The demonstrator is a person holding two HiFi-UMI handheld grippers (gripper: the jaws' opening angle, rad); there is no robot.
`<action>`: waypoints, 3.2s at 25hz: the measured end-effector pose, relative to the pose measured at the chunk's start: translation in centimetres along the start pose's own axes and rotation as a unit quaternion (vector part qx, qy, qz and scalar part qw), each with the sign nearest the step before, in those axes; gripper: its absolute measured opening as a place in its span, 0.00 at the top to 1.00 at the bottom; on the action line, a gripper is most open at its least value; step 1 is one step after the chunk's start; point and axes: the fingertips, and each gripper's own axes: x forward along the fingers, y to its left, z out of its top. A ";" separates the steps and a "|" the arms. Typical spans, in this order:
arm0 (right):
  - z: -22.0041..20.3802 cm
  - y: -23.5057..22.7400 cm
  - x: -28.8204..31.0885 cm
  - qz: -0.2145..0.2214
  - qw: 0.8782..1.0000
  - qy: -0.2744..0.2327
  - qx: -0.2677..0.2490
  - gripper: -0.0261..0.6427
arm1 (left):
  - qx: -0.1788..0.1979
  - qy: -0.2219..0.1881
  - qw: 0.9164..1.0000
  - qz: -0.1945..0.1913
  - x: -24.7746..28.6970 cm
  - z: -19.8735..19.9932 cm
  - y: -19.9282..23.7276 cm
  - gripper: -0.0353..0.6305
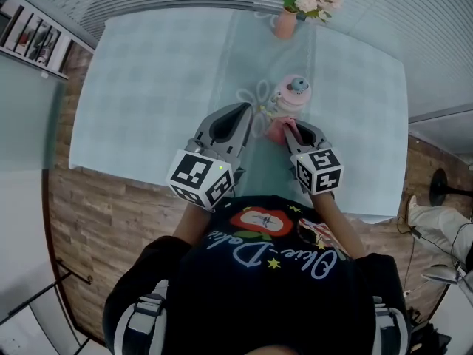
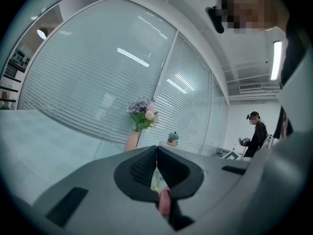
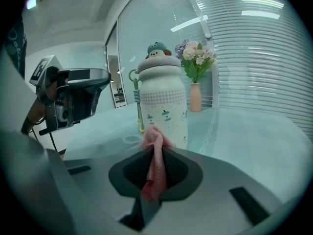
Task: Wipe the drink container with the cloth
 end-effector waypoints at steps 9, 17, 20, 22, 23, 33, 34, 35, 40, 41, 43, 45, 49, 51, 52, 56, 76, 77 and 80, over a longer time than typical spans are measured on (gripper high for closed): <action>-0.6 0.0 0.4 0.001 1.000 0.007 -0.003 0.91 | 0.000 0.002 1.000 -0.006 0.2 -0.1 0.0 0.94; 1.1 0.6 -2.9 0.019 0.998 -0.058 -0.005 0.91 | -0.001 0.003 1.000 -0.008 0.2 -0.2 -0.2 0.94; 2.6 0.4 -5.3 0.023 0.994 -0.107 -0.010 0.91 | -0.001 0.005 1.000 -0.009 0.1 -0.4 -0.4 0.94; 4.3 -0.2 -6.7 0.022 0.989 -0.143 -0.010 0.91 | -0.002 0.007 1.000 -0.008 0.1 -0.5 -0.4 0.94; 5.2 -0.5 -7.2 0.023 0.987 -0.160 -0.011 0.91 | -0.003 0.008 1.000 -0.007 0.0 -0.5 -0.4 0.94; 9.6 -2.0 -6.5 0.041 0.981 -0.182 -0.045 0.91 | -0.001 0.018 1.000 0.000 0.9 -0.9 -0.5 0.94; 9.4 -2.1 -6.2 0.039 0.982 -0.176 -0.048 0.91 | 0.000 0.018 1.000 0.003 0.9 -0.8 -0.4 0.94; 9.3 -2.2 -5.9 0.038 0.983 -0.171 -0.051 0.91 | 0.000 0.017 1.000 0.006 0.9 -0.8 -0.3 0.94; 8.5 -2.6 -5.1 0.030 0.986 -0.151 -0.062 0.91 | 0.000 0.011 1.000 0.022 0.7 -0.6 0.5 0.94; 8.2 -2.7 -4.8 0.027 0.987 -0.144 -0.063 0.91 | -0.001 0.010 1.000 0.024 0.7 -0.7 0.6 0.94; 7.1 -2.9 -4.2 0.025 0.990 -0.125 -0.062 0.91 | -0.004 0.010 1.000 0.024 0.8 -0.9 0.4 0.94; 6.1 -3.1 -3.7 0.023 0.992 -0.107 -0.060 0.91 | -0.006 0.012 1.000 0.021 0.9 -1.1 0.1 0.94; 4.0 -3.3 -2.4 0.023 0.996 -0.067 -0.058 0.91 | -0.004 0.010 1.000 0.022 1.0 -0.9 0.0 0.94; 3.2 -3.3 -1.8 0.026 0.997 -0.047 -0.054 0.91 | -0.004 0.009 1.000 0.024 0.9 -0.8 0.1 0.94; 2.8 -3.4 -1.6 0.027 0.998 -0.040 -0.052 0.91 | -0.003 0.010 1.000 0.025 0.8 -0.7 0.1 0.94; 1.4 -3.6 -0.8 0.026 0.998 -0.012 -0.056 0.91 | -0.003 0.011 0.999 0.030 0.5 -0.8 0.3 0.94; -0.7 -3.4 0.5 0.037 0.995 0.036 -0.085 0.91 | -0.006 0.009 0.999 0.031 0.7 -0.8 0.1 0.94; -0.4 -3.6 0.3 0.035 0.995 0.028 -0.084 0.91 | -0.006 0.009 0.999 0.031 0.7 -0.8 0.0 0.94; 1.0 -5.4 -0.7 0.012 0.998 -0.012 -0.061 0.91 | -0.006 0.008 0.999 0.033 0.7 -0.8 0.1 0.94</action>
